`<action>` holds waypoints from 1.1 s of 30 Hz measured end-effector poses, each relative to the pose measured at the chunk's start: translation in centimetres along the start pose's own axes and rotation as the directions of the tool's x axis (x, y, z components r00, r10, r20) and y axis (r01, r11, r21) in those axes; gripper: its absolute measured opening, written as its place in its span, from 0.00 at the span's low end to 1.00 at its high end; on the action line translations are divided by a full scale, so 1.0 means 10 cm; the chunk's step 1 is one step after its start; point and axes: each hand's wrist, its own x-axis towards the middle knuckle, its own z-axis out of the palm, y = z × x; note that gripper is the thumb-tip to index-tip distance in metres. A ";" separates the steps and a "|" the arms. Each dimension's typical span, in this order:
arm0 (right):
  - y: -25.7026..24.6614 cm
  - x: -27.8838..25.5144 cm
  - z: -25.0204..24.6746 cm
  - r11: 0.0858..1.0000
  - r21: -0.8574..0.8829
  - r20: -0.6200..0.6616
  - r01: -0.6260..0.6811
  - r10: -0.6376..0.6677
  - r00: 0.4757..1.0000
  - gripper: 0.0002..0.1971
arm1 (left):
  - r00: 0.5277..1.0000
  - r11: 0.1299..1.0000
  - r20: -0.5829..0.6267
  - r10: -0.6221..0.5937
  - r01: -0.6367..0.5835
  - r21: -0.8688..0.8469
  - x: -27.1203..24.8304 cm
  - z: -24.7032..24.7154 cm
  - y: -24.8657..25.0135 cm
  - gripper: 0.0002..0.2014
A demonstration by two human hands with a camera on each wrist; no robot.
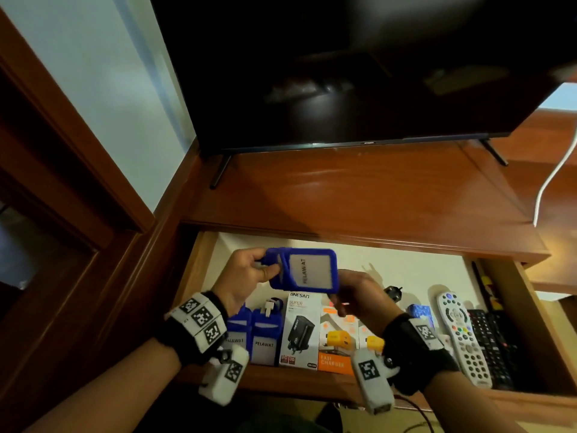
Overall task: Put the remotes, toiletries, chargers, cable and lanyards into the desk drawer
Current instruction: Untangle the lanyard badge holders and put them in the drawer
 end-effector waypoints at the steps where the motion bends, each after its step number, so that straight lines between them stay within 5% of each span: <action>1: 0.03 0.01 -0.17 0.997 -0.077 -0.071 -0.019 0.013 0.997 0.11 | 1.000 0.986 0.012 -0.029 0.027 0.162 0.06 -0.08 -0.04 0.08; 3: 0.13 0.10 -0.50 0.974 -0.216 -0.242 -0.066 0.012 0.970 0.09 | 0.993 0.867 0.069 -0.101 0.054 0.495 0.18 -0.20 -0.12 0.04; 6: 0.30 0.29 -0.93 0.869 -0.468 -0.479 -0.162 -0.096 0.873 0.03 | 0.953 0.456 0.154 -0.263 -0.018 0.890 0.31 -0.18 -0.26 0.14; 8: 0.42 0.39 -1.13 0.678 -0.664 -0.543 -0.315 -0.147 0.827 0.11 | 0.917 0.233 0.155 -0.368 -0.070 0.970 0.33 -0.07 -0.34 0.13; 11: 0.57 0.47 -1.28 0.476 -0.753 -0.555 -0.454 -0.089 0.827 0.26 | 0.882 0.072 0.174 -0.438 -0.159 0.985 0.36 0.12 -0.46 0.08; 17: 0.84 0.66 -1.39 0.402 -0.804 -0.474 -0.438 0.012 0.881 0.29 | 0.854 -0.018 0.203 -0.479 -0.240 0.970 0.47 0.34 -0.69 0.13; 24: 0.90 0.74 -1.48 0.389 -0.842 -0.439 -0.375 -0.089 0.894 0.16 | 0.850 -0.026 0.186 -0.493 -0.227 0.973 0.49 0.42 -0.86 0.14; 33: 0.82 0.87 -1.42 0.386 -0.864 -0.396 -0.322 -0.128 0.909 0.11 | 0.883 -0.026 0.167 -0.438 -0.198 0.980 0.47 0.33 -1.01 0.19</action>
